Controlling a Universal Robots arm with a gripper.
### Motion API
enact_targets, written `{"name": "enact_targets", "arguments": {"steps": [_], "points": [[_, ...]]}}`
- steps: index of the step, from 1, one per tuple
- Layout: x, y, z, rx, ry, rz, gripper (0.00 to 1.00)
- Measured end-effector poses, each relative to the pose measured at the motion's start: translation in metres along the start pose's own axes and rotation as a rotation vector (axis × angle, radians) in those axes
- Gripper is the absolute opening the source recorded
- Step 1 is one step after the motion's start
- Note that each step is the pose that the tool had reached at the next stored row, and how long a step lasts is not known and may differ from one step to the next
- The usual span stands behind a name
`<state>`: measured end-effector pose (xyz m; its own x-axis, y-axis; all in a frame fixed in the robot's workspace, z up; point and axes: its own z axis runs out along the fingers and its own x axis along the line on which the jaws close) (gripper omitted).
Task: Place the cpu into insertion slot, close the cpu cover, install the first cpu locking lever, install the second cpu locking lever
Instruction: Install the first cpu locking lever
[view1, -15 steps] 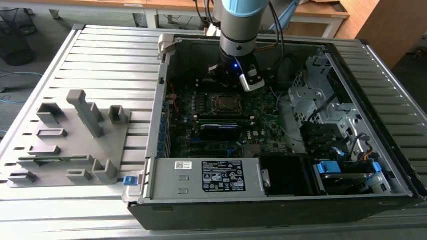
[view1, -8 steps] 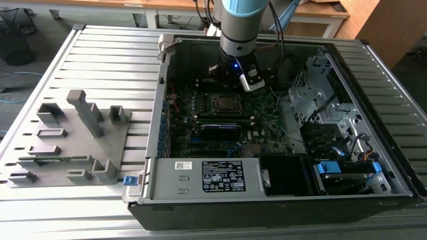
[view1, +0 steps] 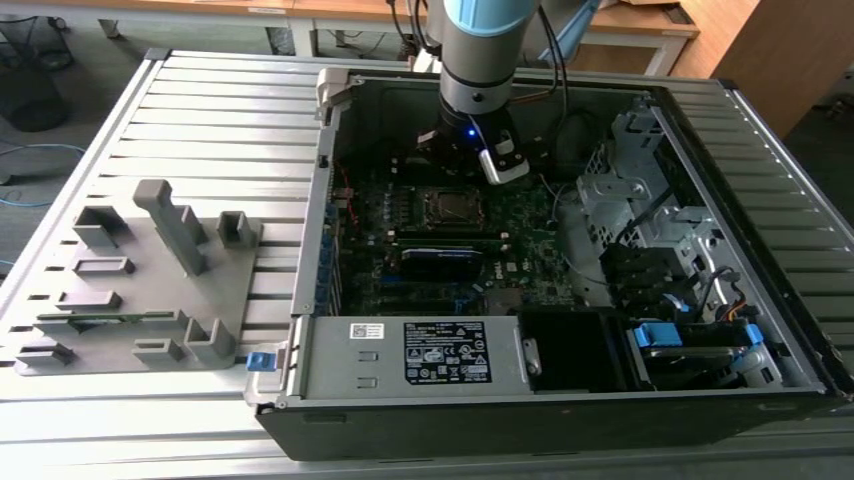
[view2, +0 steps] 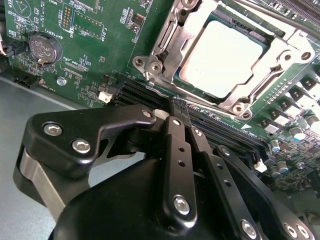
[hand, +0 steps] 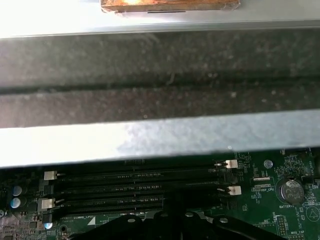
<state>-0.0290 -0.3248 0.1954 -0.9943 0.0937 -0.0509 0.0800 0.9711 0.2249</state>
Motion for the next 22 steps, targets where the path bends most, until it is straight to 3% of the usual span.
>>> {"name": "enact_targets", "arguments": {"steps": [22], "points": [[0.0018,0.0012,-0.0059,-0.0001,-0.0029,0.008,0.11]]}}
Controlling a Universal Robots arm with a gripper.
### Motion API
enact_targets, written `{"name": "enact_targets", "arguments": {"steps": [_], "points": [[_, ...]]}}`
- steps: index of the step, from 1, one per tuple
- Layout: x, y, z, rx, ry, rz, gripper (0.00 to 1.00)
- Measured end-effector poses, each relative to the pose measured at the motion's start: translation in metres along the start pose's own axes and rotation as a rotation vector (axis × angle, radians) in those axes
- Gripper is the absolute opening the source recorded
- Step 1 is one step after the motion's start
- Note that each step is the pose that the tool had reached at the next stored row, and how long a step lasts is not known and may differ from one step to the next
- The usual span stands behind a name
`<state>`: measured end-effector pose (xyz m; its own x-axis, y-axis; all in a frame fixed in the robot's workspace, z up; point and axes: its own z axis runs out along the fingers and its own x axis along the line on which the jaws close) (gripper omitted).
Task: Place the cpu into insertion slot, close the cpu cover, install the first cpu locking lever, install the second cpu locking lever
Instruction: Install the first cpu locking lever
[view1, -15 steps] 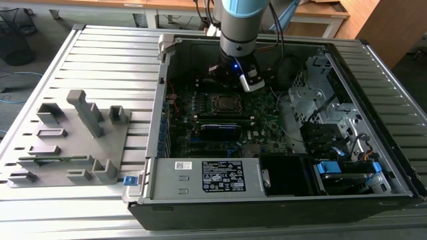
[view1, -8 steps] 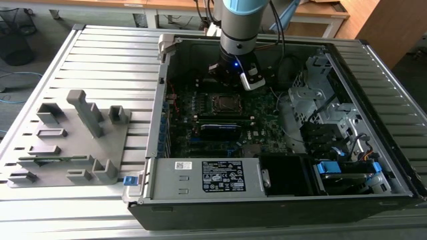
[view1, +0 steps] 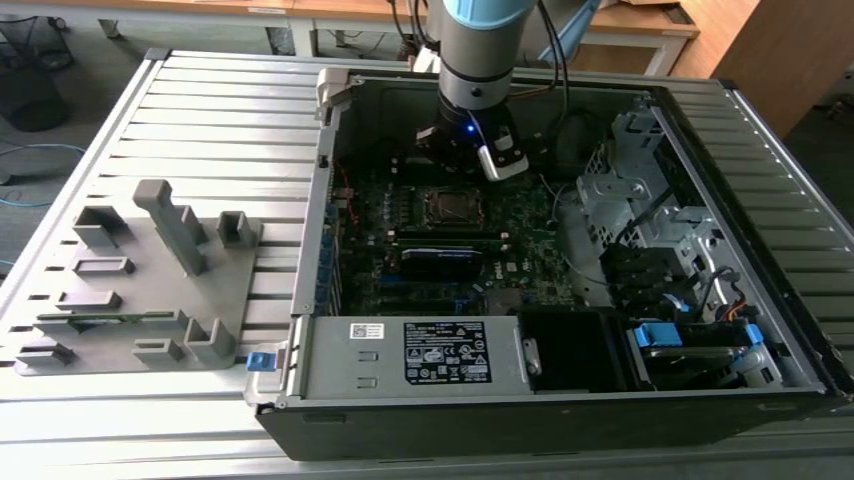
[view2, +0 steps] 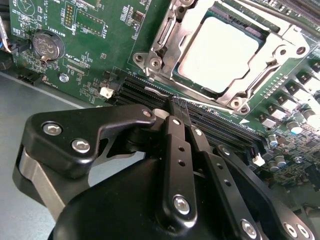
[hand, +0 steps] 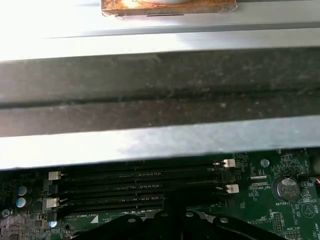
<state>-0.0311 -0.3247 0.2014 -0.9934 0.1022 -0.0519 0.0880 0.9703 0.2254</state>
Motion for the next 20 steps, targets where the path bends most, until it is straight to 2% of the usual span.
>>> {"name": "enact_targets", "arguments": {"steps": [5,13,20], "points": [[0.0011,-0.0002,0.0002,0.0001,-0.0012,0.004,0.11],[0.0014,0.001,0.0013,0.0016,-0.0074,0.031,0.11],[0.0019,0.0008,0.0015,0.0016,-0.0084,0.033,0.11]]}}
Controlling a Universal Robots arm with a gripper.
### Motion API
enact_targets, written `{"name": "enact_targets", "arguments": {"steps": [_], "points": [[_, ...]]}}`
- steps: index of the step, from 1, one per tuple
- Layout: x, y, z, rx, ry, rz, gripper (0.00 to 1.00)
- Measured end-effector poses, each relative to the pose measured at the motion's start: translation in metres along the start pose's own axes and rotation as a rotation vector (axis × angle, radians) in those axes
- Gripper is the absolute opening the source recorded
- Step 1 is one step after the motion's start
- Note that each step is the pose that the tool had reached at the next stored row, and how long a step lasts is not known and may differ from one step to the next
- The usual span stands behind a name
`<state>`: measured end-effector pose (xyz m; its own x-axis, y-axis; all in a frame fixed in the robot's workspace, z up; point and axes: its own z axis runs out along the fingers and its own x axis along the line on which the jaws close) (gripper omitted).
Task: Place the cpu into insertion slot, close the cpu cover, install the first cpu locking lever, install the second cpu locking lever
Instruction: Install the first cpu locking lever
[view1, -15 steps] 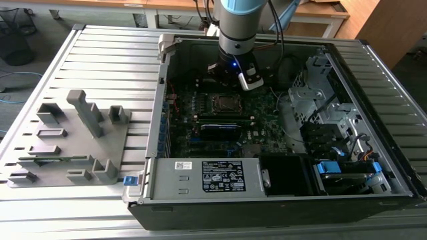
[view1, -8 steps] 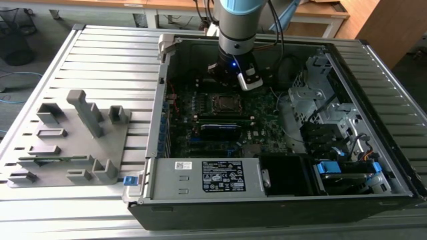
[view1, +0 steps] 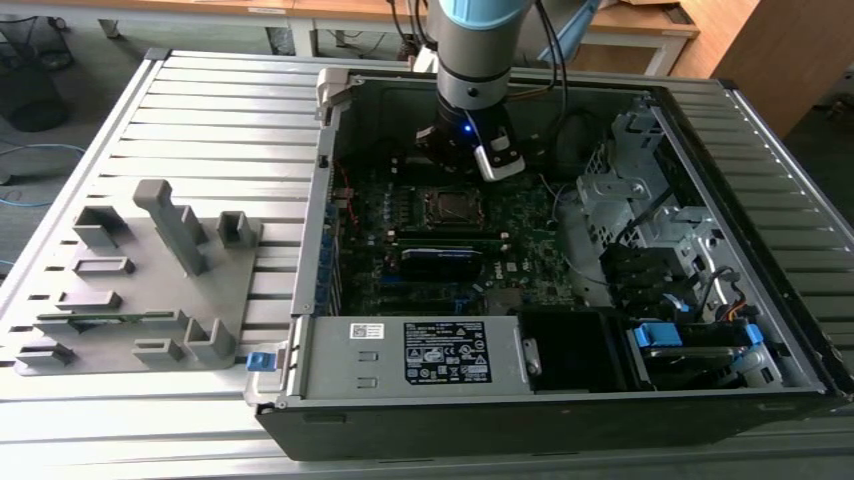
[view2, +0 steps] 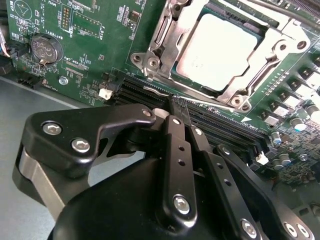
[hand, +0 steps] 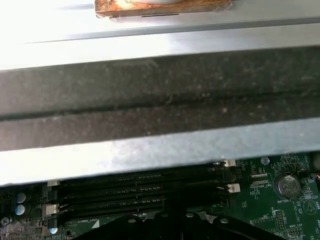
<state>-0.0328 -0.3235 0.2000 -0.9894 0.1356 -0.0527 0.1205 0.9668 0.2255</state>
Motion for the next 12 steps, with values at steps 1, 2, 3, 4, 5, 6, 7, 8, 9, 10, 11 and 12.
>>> {"name": "enact_targets", "arguments": {"steps": [1,2,3,4,5,6,7,8,9,10,11,12], "points": [[0.0001,-0.0004,0.0,0.0005,-0.0003,0.0,0.11],[0.0002,-0.0009,-0.0001,0.0014,-0.0005,0.0,0.11],[0.0004,-0.0014,-0.0001,0.0025,-0.0007,0.0,0.11],[0.0004,-0.0018,-0.0001,0.0036,-0.001,0.0,0.11],[0.0006,-0.0021,0.0,0.0049,-0.0013,-0.001,0.11],[0.0007,-0.0022,0.0001,0.0062,-0.0016,-0.001,0.11],[0.0007,-0.0023,0.0004,0.0069,-0.002,-0.001,0.11],[0.0007,-0.0024,0.0008,0.007,-0.0023,-0.001,0.11],[0.0008,-0.0025,0.0011,0.007,-0.0025,-0.001,0.11],[0.0008,-0.0026,0.0015,0.007,-0.0027,-0.001,0.11],[0.0008,-0.0027,0.0018,0.0071,-0.003,0.0,0.11],[0.0008,-0.0026,0.002,0.0073,-0.0033,0.002,0.11]]}}
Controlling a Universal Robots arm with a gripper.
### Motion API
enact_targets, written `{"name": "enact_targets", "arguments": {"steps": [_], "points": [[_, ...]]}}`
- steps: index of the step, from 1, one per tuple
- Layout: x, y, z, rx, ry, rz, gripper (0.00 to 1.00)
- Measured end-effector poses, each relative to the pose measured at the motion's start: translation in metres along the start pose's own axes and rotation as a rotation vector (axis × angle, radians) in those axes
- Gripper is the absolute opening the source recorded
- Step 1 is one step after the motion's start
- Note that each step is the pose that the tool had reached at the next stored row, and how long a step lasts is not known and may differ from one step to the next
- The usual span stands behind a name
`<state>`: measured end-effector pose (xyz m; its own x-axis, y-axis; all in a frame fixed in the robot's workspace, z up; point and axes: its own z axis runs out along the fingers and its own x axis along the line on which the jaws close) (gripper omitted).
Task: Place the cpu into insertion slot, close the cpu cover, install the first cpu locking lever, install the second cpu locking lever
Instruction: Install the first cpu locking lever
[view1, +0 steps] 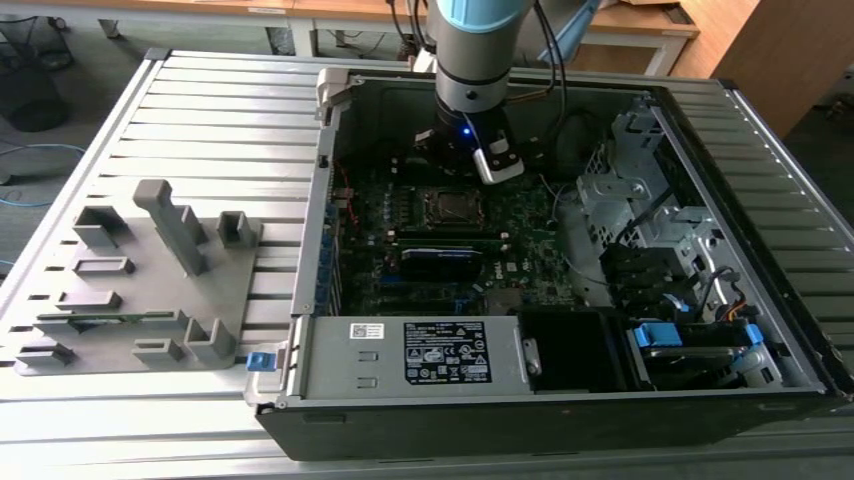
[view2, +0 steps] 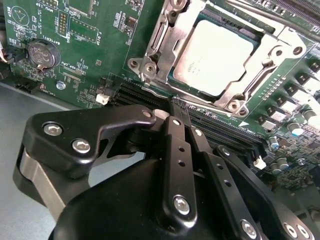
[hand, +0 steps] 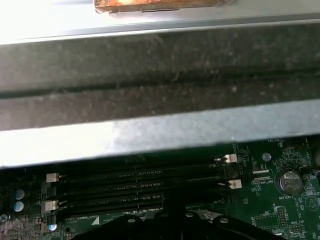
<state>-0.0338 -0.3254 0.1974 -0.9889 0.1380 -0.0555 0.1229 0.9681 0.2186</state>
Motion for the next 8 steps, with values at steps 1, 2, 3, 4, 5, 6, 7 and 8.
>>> {"name": "enact_targets", "arguments": {"steps": [1,2,3,4,5,6,7,8], "points": [[0.0001,0.0002,0.0002,0.0,-0.0004,0.002,0.11],[0.0002,0.0006,0.0003,0.0003,-0.0008,0.003,0.11],[0.0002,0.0011,0.0005,0.0004,-0.0012,0.005,0.11],[0.0003,0.0016,0.0006,0.0006,-0.0017,0.007,0.11],[0.0004,0.0021,0.0008,0.0005,-0.0022,0.01,0.11],[0.0004,0.0024,0.0008,0.0005,-0.0026,0.011,0.11],[0.0004,0.0026,0.0009,0.0006,-0.0029,0.012,0.11],[0.0004,0.0027,0.0009,0.0006,-0.0033,0.014,0.11]]}}
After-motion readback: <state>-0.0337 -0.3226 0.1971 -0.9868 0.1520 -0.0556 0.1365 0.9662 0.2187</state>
